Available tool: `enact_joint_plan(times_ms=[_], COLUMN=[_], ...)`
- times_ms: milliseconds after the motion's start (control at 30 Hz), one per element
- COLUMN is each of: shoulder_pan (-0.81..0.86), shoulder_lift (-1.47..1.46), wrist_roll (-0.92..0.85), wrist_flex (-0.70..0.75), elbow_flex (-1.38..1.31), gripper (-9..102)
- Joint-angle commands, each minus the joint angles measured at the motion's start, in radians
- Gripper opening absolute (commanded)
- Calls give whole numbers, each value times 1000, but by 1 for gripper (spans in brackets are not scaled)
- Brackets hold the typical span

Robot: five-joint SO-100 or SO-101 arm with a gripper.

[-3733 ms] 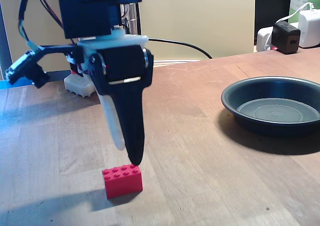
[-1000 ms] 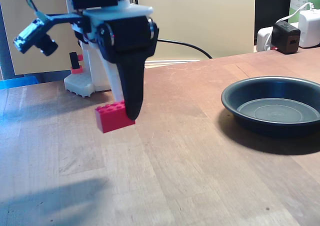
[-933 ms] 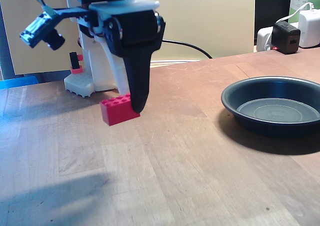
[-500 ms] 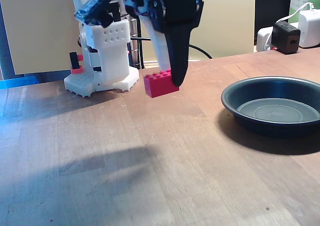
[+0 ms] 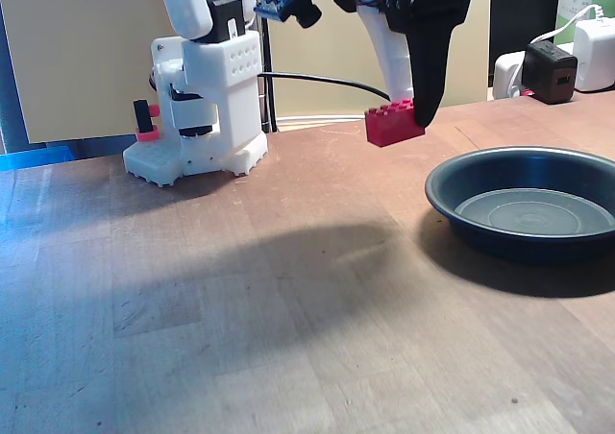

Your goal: Grasp a lego block and put it in the bin.

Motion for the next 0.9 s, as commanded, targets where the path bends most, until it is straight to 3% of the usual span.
enact_joint_plan(times_ms=[0, 167, 467, 867], shoulder_pan=[-61, -98, -124, -114], shoulder_lift=[31, -37, -327, -499], wrist_roll=[61, 106, 181, 199], wrist_flex=[-43, -92, -83, -84], elbow_flex=[-9, -31, -344, -552], gripper=[0, 0, 0, 0])
